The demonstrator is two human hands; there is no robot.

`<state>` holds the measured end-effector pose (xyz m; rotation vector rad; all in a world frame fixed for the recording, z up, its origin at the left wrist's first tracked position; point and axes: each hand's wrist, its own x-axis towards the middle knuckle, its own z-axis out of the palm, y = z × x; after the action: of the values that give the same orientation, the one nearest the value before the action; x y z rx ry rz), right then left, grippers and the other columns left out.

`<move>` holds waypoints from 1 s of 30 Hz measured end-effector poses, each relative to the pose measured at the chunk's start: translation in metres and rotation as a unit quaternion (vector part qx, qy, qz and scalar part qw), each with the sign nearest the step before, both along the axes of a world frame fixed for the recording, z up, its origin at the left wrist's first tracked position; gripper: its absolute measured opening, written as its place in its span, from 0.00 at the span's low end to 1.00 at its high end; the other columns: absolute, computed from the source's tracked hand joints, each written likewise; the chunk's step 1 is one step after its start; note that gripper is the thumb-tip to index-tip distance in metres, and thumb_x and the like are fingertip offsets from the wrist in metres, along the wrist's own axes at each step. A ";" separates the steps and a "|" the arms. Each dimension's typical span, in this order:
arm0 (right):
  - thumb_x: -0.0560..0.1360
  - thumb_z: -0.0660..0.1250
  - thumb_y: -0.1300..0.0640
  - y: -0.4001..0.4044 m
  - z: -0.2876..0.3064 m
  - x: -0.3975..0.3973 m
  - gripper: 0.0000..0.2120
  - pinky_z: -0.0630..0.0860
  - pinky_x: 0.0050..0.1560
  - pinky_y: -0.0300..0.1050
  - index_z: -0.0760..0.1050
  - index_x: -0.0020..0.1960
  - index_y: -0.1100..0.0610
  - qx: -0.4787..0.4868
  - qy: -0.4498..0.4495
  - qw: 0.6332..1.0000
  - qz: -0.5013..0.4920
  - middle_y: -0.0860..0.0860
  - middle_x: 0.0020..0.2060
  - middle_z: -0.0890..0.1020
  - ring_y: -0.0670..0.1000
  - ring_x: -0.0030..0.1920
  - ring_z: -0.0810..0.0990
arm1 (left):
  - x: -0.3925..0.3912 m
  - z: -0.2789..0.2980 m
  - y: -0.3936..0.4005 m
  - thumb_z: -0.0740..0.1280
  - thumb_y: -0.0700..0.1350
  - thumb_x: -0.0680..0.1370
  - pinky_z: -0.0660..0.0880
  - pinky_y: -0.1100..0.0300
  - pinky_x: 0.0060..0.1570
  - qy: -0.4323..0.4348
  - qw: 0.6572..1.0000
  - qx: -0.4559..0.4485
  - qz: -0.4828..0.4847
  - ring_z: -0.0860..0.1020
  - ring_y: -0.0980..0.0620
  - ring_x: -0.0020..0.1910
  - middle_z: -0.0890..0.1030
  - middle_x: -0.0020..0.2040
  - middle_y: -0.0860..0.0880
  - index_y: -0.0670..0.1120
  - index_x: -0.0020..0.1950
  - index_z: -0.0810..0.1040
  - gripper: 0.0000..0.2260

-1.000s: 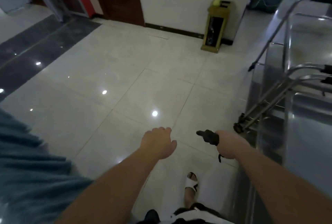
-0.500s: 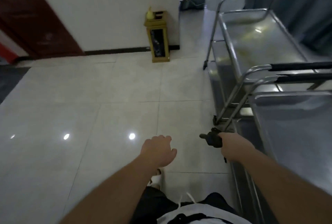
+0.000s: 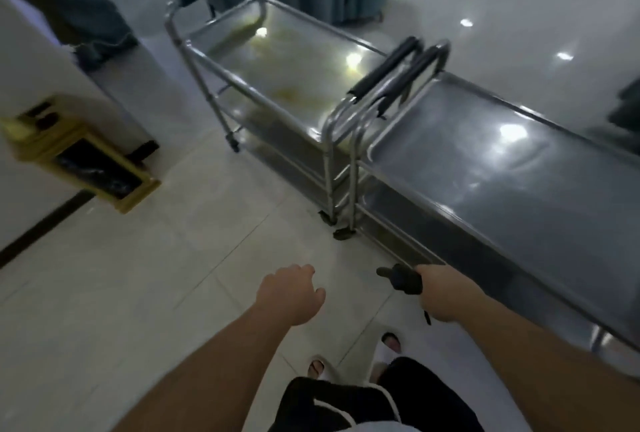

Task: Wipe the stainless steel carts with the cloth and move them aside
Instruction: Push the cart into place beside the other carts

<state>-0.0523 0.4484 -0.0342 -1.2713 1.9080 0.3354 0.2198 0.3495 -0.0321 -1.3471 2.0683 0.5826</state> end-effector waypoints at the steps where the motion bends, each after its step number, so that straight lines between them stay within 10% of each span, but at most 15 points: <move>1: 0.79 0.66 0.60 0.003 -0.004 -0.004 0.10 0.79 0.53 0.47 0.74 0.59 0.51 0.009 0.000 1.000 -0.018 0.48 0.44 0.77 0.50 0.47 0.79 | -0.008 -0.002 -0.006 0.56 0.63 0.84 0.72 0.46 0.67 0.002 1.000 0.004 -0.018 0.74 0.42 0.70 0.74 0.74 0.45 0.51 0.81 0.65 0.28; 25: 0.76 0.66 0.62 -0.052 -0.159 0.008 0.12 0.73 0.36 0.42 0.76 0.57 0.50 0.065 -0.078 0.942 -0.319 0.49 0.44 0.81 0.49 0.42 0.79 | -0.110 -0.165 -0.166 0.59 0.59 0.83 0.71 0.48 0.67 -0.034 0.966 0.126 -0.223 0.73 0.42 0.71 0.73 0.75 0.46 0.52 0.81 0.66 0.27; 30: 0.77 0.64 0.65 -0.073 -0.224 0.003 0.12 0.80 0.51 0.48 0.77 0.58 0.54 0.053 -0.113 0.945 -0.302 0.52 0.47 0.81 0.53 0.49 0.81 | -0.129 -0.223 -0.182 0.60 0.58 0.83 0.70 0.49 0.64 -0.024 0.966 0.110 -0.235 0.74 0.42 0.70 0.74 0.73 0.45 0.50 0.80 0.68 0.26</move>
<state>-0.0492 0.3752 -0.2586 -0.5744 1.9392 -0.0288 0.0907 0.1677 -0.2549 -0.7020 2.1109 0.5402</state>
